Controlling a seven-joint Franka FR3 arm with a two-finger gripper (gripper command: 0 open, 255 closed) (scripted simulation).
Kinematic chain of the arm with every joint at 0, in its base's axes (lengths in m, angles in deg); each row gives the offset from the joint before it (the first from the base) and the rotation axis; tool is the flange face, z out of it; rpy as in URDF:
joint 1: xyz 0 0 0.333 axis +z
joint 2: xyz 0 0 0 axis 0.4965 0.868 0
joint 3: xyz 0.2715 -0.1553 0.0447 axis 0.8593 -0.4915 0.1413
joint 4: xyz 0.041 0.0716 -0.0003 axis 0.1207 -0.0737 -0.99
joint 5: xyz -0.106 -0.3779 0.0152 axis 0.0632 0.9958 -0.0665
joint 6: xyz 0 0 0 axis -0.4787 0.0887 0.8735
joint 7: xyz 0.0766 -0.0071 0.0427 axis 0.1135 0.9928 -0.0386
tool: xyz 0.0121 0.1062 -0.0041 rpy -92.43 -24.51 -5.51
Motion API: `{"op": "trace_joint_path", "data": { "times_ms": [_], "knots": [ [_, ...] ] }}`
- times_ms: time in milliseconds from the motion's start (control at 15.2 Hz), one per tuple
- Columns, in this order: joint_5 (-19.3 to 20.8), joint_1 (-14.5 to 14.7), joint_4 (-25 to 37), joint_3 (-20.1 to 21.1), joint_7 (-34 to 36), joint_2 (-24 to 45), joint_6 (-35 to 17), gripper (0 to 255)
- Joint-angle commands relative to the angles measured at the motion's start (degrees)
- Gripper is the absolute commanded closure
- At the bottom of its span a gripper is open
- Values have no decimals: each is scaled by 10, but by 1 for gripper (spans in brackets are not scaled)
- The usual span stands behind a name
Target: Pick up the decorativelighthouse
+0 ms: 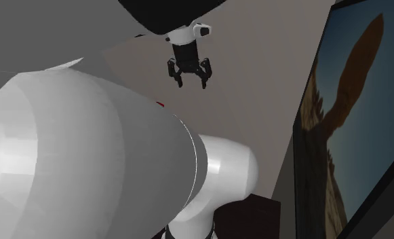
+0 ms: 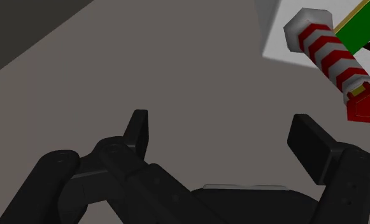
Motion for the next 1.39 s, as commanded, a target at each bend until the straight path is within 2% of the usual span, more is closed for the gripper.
{"op": "trace_joint_path", "data": {
  "times_ms": [0,330,660,792,924,1056,1188,1320],
  "knots": [
    [-11,5,-11,37,38,15,-39,0],
    [-20,-3,-11,131,132,75,-128,0],
    [7,-50,15,244,240,154,-211,0],
    [32,-84,33,298,291,189,-239,0],
    [67,-130,55,361,347,225,-262,0],
    [114,-192,82,435,410,262,-281,0],
    [173,-276,113,530,479,299,-291,0],
    [185,-301,108,556,493,306,-305,0]
  ]
}}
